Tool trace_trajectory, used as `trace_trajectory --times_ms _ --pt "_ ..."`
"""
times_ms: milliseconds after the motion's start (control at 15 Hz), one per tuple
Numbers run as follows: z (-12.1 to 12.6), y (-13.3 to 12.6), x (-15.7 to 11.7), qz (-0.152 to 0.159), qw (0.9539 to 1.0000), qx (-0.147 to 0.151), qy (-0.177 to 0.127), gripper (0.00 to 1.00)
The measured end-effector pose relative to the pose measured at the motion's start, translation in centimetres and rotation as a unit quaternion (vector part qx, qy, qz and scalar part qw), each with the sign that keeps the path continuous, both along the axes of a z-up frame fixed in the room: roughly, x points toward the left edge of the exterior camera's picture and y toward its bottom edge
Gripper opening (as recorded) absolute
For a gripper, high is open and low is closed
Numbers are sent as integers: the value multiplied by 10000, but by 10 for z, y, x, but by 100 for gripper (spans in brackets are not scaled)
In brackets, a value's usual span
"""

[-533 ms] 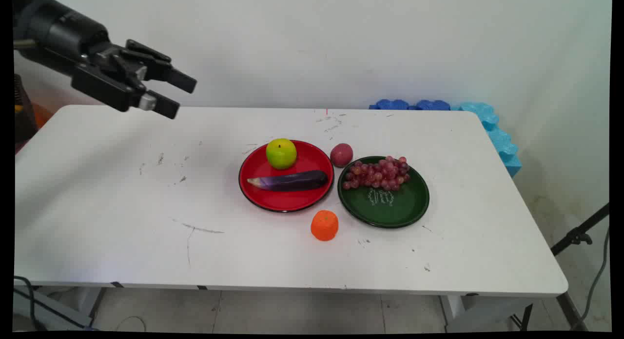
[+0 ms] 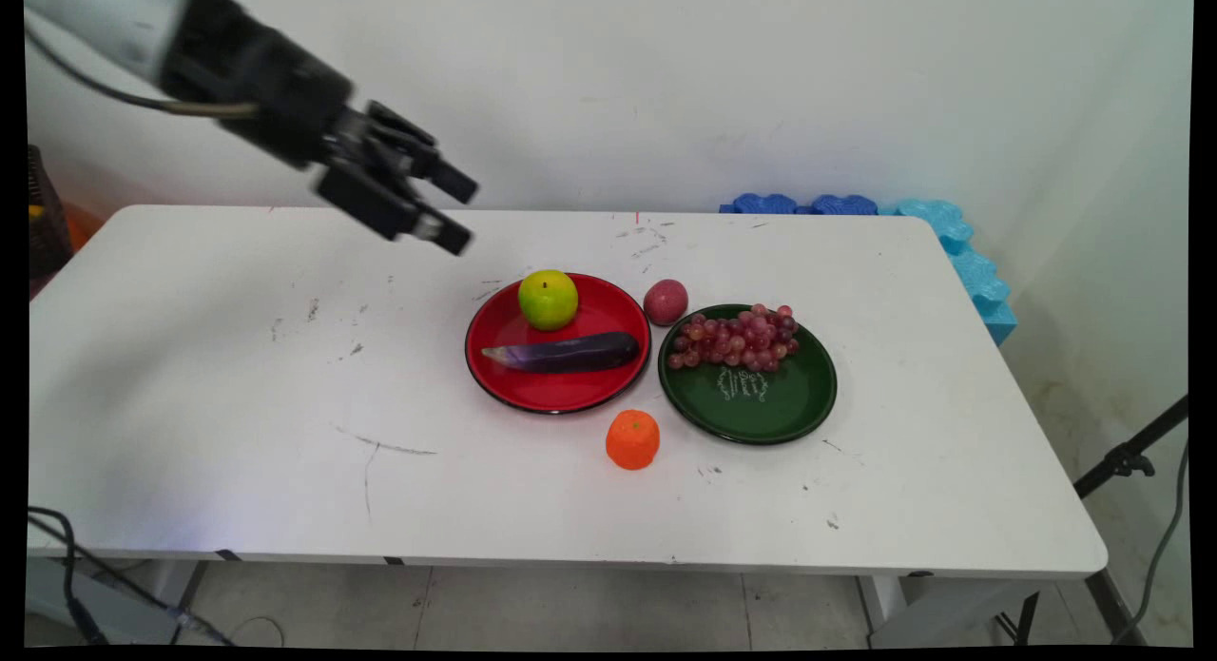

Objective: Pick up the eggplant from the red plate

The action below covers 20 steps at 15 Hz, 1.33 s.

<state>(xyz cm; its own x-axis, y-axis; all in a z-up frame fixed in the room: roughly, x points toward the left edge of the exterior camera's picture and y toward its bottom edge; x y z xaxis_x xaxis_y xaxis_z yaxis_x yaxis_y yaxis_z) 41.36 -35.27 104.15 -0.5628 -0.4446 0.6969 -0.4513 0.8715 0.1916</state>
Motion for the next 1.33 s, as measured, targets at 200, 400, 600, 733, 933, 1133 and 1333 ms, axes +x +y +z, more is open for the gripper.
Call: trace_trajectory --times_ms 200,400,600,733,933,1133,1333 --pt "-25 -29 -34 70 9991 75 -409 100" --pt "-58 -55 -65 60 9964 158 -830 100" --pt "-92 -82 -90 28 9916 220 -1273 100" --pt "-112 -100 -103 7 9878 243 -1536 100" --pt "-138 -125 -119 -6 9823 282 -1850 100" --pt "-160 -141 -131 -77 9780 325 -2061 100" --pt "-179 -151 -140 -217 9745 338 -2207 100"
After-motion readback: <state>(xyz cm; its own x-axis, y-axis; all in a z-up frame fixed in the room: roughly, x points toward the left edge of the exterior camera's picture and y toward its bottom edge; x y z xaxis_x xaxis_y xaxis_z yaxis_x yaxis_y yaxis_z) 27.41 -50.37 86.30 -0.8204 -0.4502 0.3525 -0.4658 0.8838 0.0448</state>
